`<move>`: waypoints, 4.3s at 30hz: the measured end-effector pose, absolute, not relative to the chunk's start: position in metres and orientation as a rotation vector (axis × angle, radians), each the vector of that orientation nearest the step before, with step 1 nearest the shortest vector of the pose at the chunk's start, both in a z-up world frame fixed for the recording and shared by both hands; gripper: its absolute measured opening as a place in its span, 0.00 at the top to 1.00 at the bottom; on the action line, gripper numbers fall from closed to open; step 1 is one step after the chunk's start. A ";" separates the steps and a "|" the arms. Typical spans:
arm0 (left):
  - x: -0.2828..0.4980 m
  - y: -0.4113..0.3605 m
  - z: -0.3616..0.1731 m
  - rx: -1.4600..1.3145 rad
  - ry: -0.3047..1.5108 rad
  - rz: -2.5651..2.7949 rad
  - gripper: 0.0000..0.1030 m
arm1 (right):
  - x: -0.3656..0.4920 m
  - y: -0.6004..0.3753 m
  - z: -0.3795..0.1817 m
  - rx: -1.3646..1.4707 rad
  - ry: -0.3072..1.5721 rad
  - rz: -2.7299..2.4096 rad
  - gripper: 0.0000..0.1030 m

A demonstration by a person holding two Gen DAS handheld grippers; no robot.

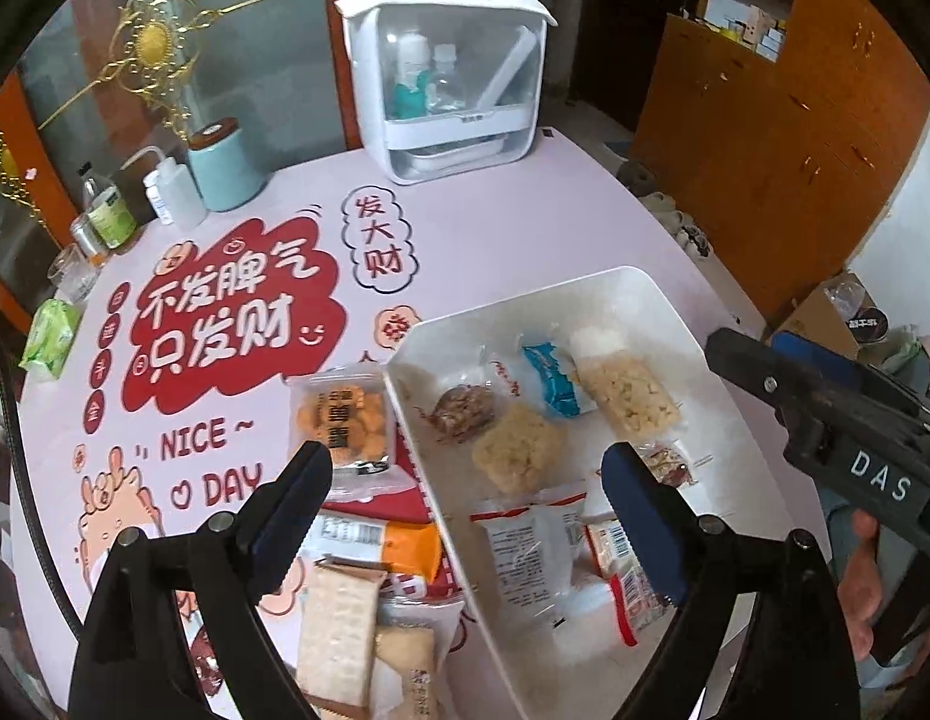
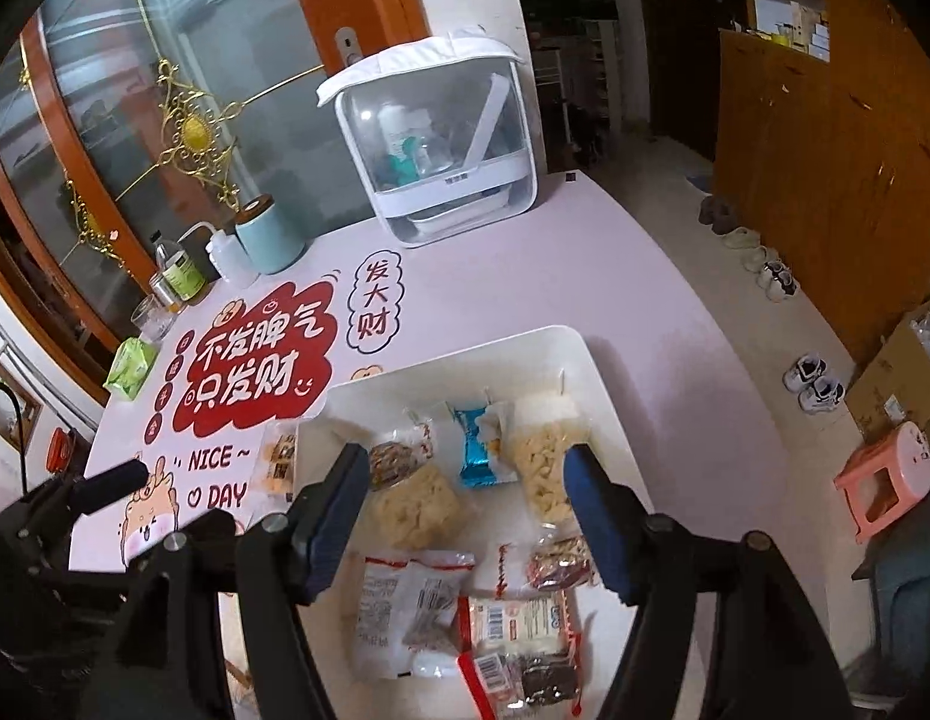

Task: Organize snacks
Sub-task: 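Move both grippers back toward the wrapped snacks on the table, then grasp the brown candy with the left gripper while the right gripper grasps the green cake, then carry both packs over the white tray and open both grippers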

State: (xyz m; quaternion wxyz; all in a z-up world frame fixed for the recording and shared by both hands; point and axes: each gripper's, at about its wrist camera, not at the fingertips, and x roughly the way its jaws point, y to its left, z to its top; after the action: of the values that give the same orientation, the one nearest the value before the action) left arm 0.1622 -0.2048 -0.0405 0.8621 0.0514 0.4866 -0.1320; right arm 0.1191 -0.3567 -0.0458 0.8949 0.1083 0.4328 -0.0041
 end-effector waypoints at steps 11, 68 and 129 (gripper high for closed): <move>0.132 -0.152 -0.011 0.097 0.961 -0.211 0.12 | 0.094 -0.331 -0.042 0.225 0.904 0.023 0.34; 0.096 0.083 -0.223 0.224 1.298 -0.445 0.12 | 0.055 -0.014 -0.224 -0.424 1.161 0.550 0.42; 0.056 -0.007 -0.040 0.244 0.976 -0.439 0.66 | -0.004 -0.187 -0.048 0.006 0.798 0.324 0.64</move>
State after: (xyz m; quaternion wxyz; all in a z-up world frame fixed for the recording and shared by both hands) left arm 0.0563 -0.0070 -0.0403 0.8531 0.1162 0.4639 -0.2087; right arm -0.0043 -0.1866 -0.0481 0.9087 0.0030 0.3867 0.1569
